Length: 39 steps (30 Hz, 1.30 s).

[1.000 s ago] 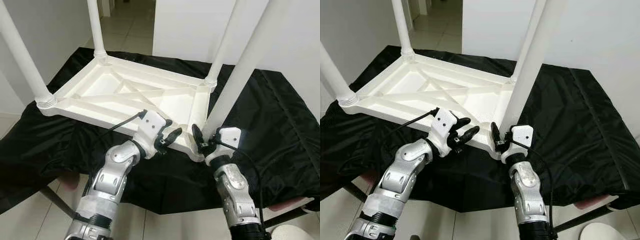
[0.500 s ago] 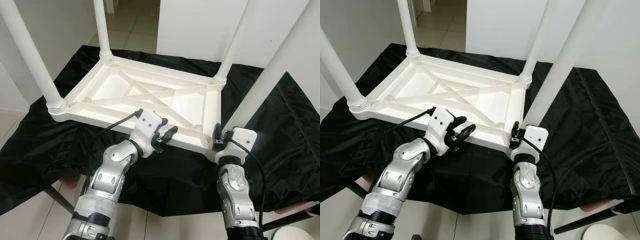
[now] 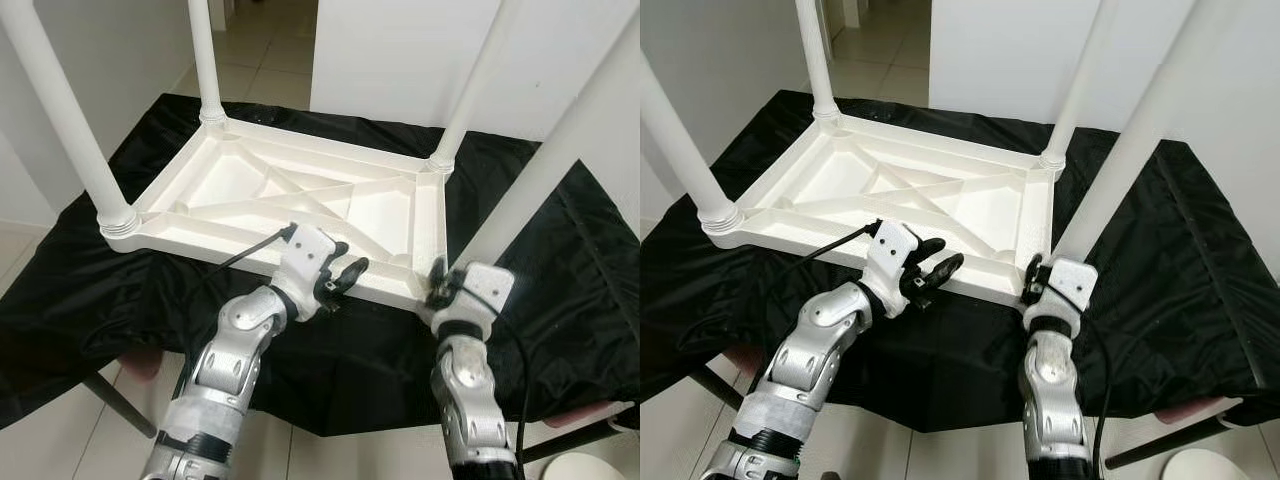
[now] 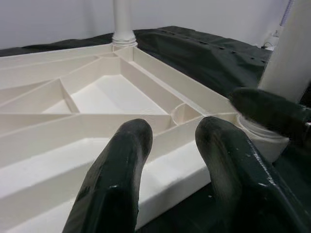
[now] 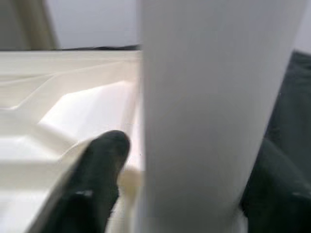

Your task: Building children table

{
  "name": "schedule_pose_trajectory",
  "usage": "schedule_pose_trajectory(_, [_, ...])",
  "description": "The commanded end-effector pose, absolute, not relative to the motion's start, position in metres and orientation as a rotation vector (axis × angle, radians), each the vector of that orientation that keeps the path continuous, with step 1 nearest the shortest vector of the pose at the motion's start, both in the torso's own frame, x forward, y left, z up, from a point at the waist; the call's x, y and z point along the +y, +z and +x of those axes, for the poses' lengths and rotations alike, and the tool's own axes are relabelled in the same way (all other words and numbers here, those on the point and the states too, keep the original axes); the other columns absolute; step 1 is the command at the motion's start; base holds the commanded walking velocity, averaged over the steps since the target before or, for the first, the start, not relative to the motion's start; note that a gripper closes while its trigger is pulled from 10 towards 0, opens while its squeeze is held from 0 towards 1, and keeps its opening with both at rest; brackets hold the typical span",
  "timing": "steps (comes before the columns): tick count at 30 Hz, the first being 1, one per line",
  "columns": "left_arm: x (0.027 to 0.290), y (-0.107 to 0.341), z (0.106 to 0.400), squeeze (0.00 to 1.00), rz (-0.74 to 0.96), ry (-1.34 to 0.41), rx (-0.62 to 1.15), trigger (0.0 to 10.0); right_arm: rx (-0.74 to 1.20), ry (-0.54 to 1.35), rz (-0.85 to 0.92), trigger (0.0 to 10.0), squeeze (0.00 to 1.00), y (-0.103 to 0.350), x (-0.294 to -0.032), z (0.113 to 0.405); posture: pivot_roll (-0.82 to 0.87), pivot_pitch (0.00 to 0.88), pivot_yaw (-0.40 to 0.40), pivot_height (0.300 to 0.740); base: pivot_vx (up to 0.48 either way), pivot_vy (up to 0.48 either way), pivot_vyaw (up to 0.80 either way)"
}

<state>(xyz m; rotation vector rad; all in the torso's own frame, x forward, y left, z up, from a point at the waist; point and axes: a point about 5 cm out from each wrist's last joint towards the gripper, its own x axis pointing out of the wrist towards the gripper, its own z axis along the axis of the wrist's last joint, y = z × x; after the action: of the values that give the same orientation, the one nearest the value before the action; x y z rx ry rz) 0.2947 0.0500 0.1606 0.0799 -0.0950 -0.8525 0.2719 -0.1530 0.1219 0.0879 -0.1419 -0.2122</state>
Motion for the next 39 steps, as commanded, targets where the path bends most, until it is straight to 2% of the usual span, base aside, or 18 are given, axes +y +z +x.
schedule_pose_trajectory(1, [0.054,0.161,0.297,0.00,0.076,-0.728,-0.094,10.0,-0.149,-0.197,0.139,10.0,1.00,0.122,-0.143,0.270,0.01,0.000,-0.060,0.740,0.000,0.000,0.00])
schedule_pose_trajectory(2, [0.054,0.161,0.296,0.00,0.082,-0.730,-0.092,10.0,-0.148,-0.192,0.120,10.0,1.00,0.122,-0.146,0.270,0.01,0.000,-0.061,0.740,0.000,0.000,0.00])
schedule_pose_trajectory(3, [0.054,0.161,0.295,0.00,0.083,-0.732,-0.092,10.0,-0.149,-0.171,0.111,10.0,0.00,0.122,-0.149,0.271,0.01,0.000,-0.061,0.740,0.000,0.000,0.00])
schedule_pose_trajectory(9, [0.055,0.161,0.294,0.00,0.086,-0.734,-0.092,10.0,-0.147,-0.100,0.085,10.0,0.00,0.121,-0.159,0.274,0.02,0.000,-0.068,0.740,0.000,0.000,0.00])
schedule_pose_trajectory(13, [0.054,0.161,0.292,0.00,0.086,-0.743,-0.094,10.0,-0.118,0.142,-0.009,10.0,0.00,0.119,-0.187,0.280,0.03,0.000,-0.077,0.740,0.000,0.000,0.00])
schedule_pose_trajectory(15, [0.054,0.161,0.292,0.00,0.086,-0.743,-0.094,10.0,-0.118,0.142,-0.009,10.0,0.00,0.119,-0.187,0.280,0.03,0.000,-0.077,0.740,0.000,0.000,0.00])
schedule_pose_trajectory(20, [0.052,0.162,0.291,0.00,0.084,-0.751,-0.091,10.0,-0.103,0.292,-0.078,10.0,0.00,0.123,-0.200,0.291,0.04,0.000,-0.079,0.740,0.000,0.000,0.00])
schedule_pose_trajectory(32, [0.052,0.164,0.293,0.00,0.086,-0.747,-0.097,10.0,-0.051,0.492,-0.160,10.0,0.00,0.128,-0.196,0.315,0.06,0.000,-0.079,0.740,0.000,0.000,0.00])
schedule_pose_trajectory(33, [0.052,0.166,0.293,0.00,0.087,-0.747,-0.101,10.0,-0.029,0.521,-0.170,2.8,0.00,0.126,-0.196,0.319,0.06,0.000,-0.078,0.740,0.000,0.000,0.00])
schedule_pose_trajectory(34, [0.052,0.166,0.293,0.00,0.087,-0.747,-0.101,10.0,-0.029,0.521,-0.170,2.8,0.00,0.126,-0.196,0.319,0.06,0.000,-0.078,0.740,0.000,0.000,0.00])
schedule_pose_trajectory(35, [0.052,0.167,0.293,0.00,0.088,-0.747,-0.105,10.0,-0.014,0.537,-0.172,0.0,0.00,0.124,-0.196,0.320,0.06,0.000,-0.080,0.740,0.000,0.000,0.00])
schedule_pose_trajectory(39, [0.052,0.168,0.294,0.00,0.086,-0.743,-0.110,10.0,0.004,0.556,-0.164,0.0,0.00,0.121,-0.197,0.322,0.07,0.000,-0.085,0.740,0.000,0.000,0.00])
